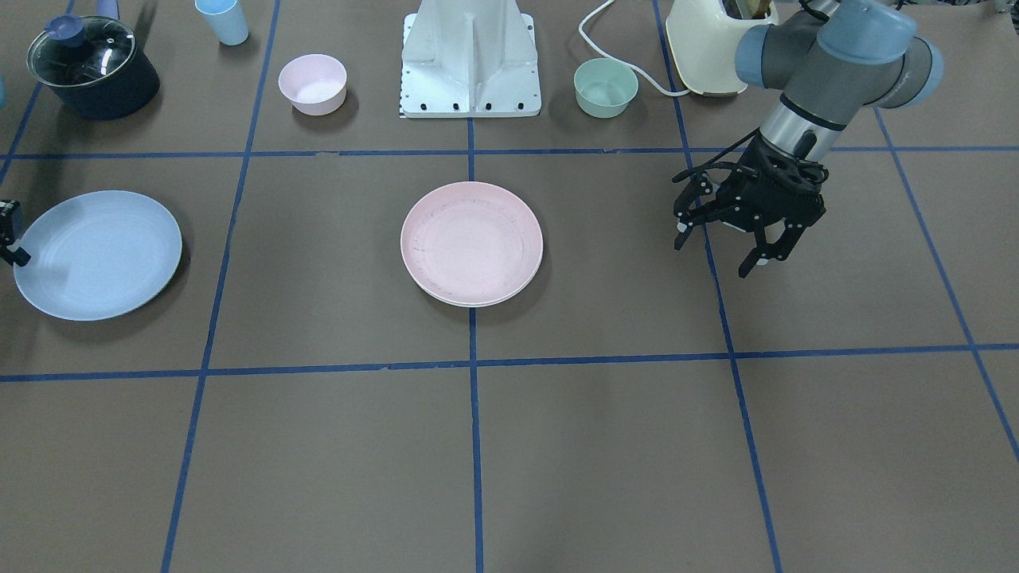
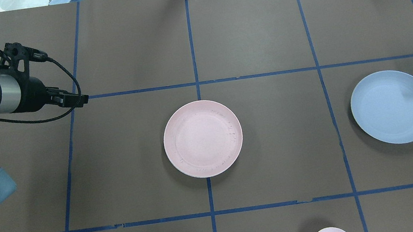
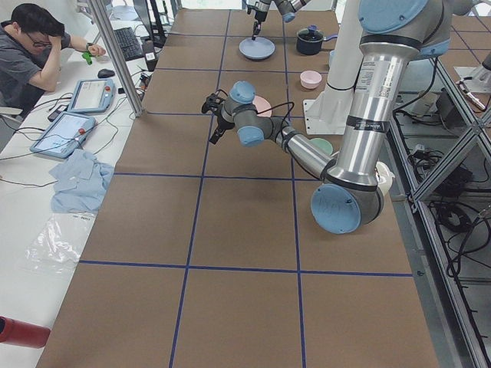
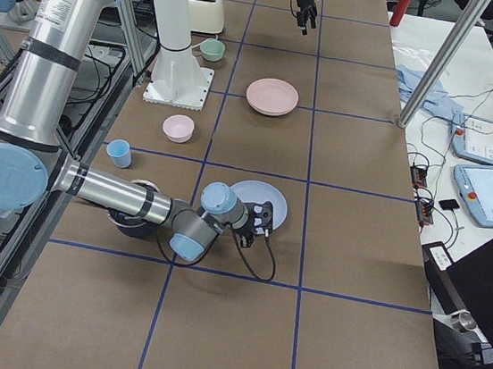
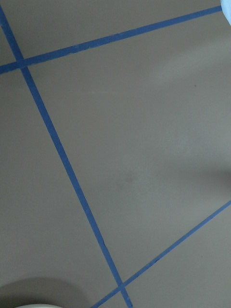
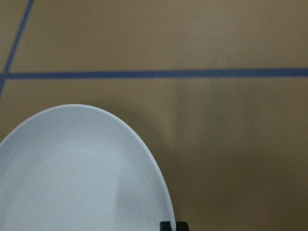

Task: Stack three plates with pink and blue
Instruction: 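Carry light blue plate onto pink plate with right gripper while left arm retracts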

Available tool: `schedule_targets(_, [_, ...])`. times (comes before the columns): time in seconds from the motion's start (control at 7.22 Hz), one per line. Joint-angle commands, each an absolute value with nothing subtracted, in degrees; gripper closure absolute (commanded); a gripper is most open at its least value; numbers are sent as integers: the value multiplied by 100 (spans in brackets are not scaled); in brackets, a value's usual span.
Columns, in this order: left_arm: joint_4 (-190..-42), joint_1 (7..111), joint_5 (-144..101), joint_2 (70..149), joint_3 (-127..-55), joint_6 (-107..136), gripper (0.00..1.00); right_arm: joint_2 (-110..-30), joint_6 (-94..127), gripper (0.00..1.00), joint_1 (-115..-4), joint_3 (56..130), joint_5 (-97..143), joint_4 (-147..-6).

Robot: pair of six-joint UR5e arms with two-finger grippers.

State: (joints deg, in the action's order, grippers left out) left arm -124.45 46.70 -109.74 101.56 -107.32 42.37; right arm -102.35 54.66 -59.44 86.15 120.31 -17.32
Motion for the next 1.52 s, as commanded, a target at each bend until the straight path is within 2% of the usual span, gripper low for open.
schedule_targets(0.0, [-12445,4842,-11065,10047,-10723,4080,0,-8780,6972,100,-5941,8701,12015,-2455])
schedule_targets(0.28, [-12428,5655,-11572,9740,-10679,2925,0,-7469,7494,100,-5767,8823,12023,-3579])
schedule_targets(0.42, [-12428,6165,-11819,9547,-10566,2205,0,-6835,7601,100,-5592,9120,11997,-4595])
schedule_targets(0.69, [-12428,7228,-12057,9501,-9839,598,0,-6540,8160,100,-4882,10233,11465,-6137])
schedule_targets(0.83, [-12436,7764,-12207,9518,-9400,-185,0,-6400,8522,100,-4173,10474,10660,-6509])
schedule_targets(1.11, [-12436,7989,-12348,9492,-9273,-457,0,-5995,8814,100,-2976,10424,9313,-7266])
schedule_targets(1.38, [-12437,7989,-12357,9475,-9281,-448,0,-5994,8824,100,-2402,10406,8695,-7583])
